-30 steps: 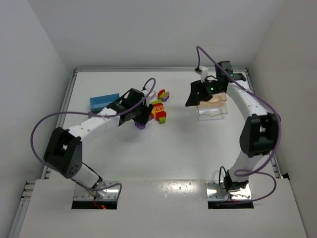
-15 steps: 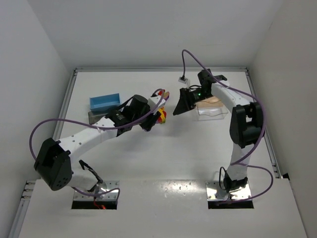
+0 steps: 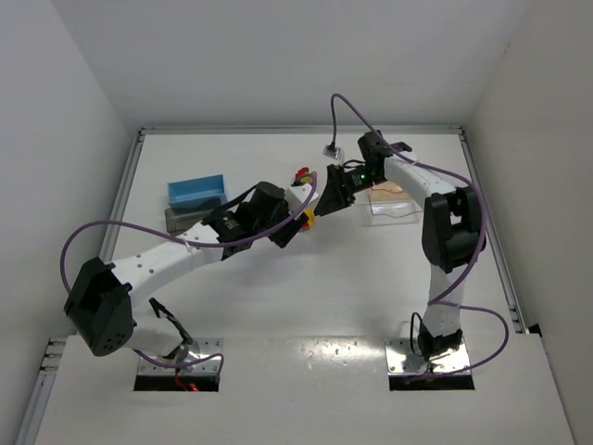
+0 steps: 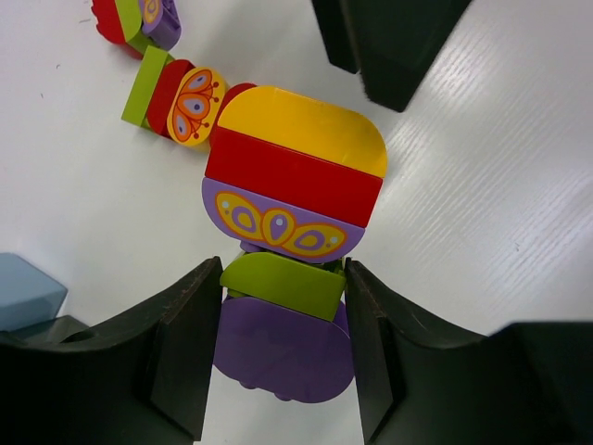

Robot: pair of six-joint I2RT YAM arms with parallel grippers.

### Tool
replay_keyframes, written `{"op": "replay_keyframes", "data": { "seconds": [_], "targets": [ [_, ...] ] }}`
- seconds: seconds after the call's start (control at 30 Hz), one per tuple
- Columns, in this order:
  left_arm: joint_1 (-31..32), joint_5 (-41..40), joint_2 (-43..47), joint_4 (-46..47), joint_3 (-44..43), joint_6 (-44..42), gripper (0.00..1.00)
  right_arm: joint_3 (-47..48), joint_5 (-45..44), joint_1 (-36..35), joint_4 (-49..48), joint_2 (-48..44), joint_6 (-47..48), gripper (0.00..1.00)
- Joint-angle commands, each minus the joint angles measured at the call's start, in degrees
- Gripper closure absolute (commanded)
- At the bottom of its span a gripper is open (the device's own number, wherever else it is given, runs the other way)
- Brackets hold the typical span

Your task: Sort the legos into containers by color

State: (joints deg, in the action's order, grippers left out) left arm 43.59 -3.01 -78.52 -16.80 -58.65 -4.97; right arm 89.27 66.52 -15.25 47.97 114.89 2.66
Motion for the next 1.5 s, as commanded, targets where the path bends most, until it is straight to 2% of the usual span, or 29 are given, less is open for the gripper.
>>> {"op": "replay_keyframes", "data": {
  "seconds": [0.0, 0.2, 0.43, 0.53, 0.57, 0.6, 0.67, 0.73, 1.0, 1.2, 1.4, 1.47],
  "targets": [
    [1.41, -0.33, 1.79, 3.61, -2.34, -0.56, 0.82, 3.44, 2.56, -0.05, -2.17, 0.86, -0.99, 0.33],
    [2.54, -1.04, 1.79, 4.67, -3.40, -0.56, 0.82, 3.45, 4.49, -0.58, -2.78, 2.44, -2.30, 0.33],
    [2.55, -1.04, 1.79, 5.28, -3.40, -0.04, 0.82, 4.07, 7.21, -1.63, -2.79, 3.06, -2.30, 0.39],
    [2.55, -1.04, 1.27, 5.81, -3.93, -0.04, 0.82, 3.54, 8.27, -1.63, -3.31, 3.06, -2.30, 0.54],
    [2.55, -1.04, 1.27, 5.81, -3.93, -0.04, 0.82, 3.02, 8.80, -1.63, -3.32, 3.06, -2.30, 0.70],
    [2.55, -1.04, 1.27, 5.81, -3.40, -0.04, 0.83, 3.01, 8.80, -1.63, -3.32, 3.06, -2.30, 0.79],
    [2.02, -1.04, 0.74, 5.81, -2.88, -0.04, 0.85, 2.40, 9.41, -1.11, -3.32, 2.45, -2.83, 0.90],
    [1.41, -1.04, 0.74, 6.34, -2.35, -0.04, 0.88, 1.78, 9.42, -0.49, -3.32, 1.92, -2.83, 0.94],
    [1.41, -2.79, 1.26, 6.34, 0.73, -0.04, 0.91, 0.02, 9.42, 5.92, -1.22, -0.37, -1.08, 0.98],
    [1.41, -2.80, 0.57, 6.34, 2.48, -0.04, 0.92, 0.02, 5.03, 8.65, 3.27, -0.37, 4.19, 0.98],
    [-2.81, -2.27, -7.69, 5.02, 0.65, 8.04, 0.92, 2.40, -1.65, 9.18, 14.68, -0.28, 15.78, 0.99],
    [-4.74, -2.27, -10.24, 3.53, 0.03, 11.99, 0.92, 1.79, -2.54, 9.18, 15.32, -0.81, 17.03, 0.99]
  ]
}}
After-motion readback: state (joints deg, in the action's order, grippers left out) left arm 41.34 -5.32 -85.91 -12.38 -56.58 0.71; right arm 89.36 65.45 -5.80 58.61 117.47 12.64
